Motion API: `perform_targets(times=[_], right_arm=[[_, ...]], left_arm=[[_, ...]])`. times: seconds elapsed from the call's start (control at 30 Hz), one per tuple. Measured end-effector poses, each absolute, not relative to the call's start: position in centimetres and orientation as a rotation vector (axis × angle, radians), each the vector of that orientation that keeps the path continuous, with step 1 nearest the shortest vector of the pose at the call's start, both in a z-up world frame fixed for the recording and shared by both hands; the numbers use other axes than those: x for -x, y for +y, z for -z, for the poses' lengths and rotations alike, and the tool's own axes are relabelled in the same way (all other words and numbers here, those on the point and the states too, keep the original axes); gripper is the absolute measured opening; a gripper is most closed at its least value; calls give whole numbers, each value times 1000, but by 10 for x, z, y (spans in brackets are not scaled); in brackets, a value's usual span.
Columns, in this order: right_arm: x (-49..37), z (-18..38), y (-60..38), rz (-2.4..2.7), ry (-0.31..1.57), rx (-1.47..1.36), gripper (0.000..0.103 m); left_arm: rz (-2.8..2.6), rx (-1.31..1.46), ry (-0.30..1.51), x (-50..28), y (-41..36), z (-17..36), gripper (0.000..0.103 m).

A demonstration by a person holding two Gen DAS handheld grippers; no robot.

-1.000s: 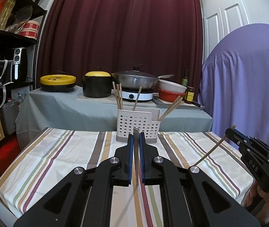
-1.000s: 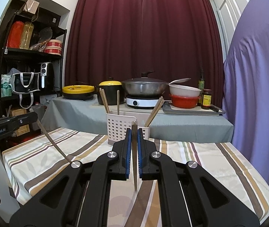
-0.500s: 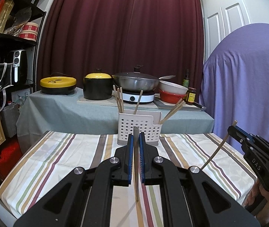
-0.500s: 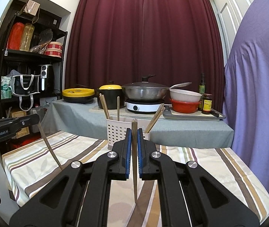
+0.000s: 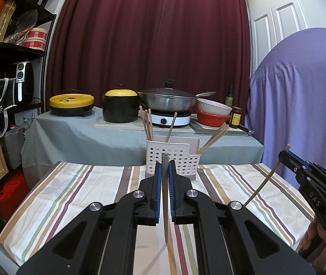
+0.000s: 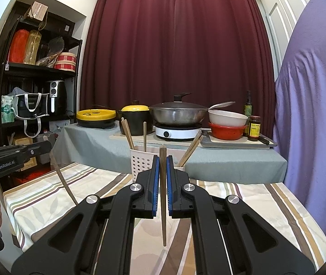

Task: Organize utensils
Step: 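Lift both held chopsticks upright and carry them toward the white holder, then lower both chopsticks into the white holder from above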

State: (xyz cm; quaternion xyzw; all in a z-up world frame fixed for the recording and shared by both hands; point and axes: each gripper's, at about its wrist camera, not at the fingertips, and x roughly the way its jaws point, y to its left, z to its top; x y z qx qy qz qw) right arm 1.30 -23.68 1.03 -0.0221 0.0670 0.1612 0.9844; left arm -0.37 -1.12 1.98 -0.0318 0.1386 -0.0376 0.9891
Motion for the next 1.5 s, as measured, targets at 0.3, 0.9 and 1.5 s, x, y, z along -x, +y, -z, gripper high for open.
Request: perform_targets(times=[0.3,0.9,1.5], right_arm=[[-26,-30,-235,-331,115,34,6],[-106,-89,-221,-363,23,31,6],[-220,-117,-205,-368,-5,15,6]], left_arm=[[71,62,239,-1,-6,-40,7],[80,35,103,-68,4,-106,7],[89,32,71,-178,0,-131,7]])
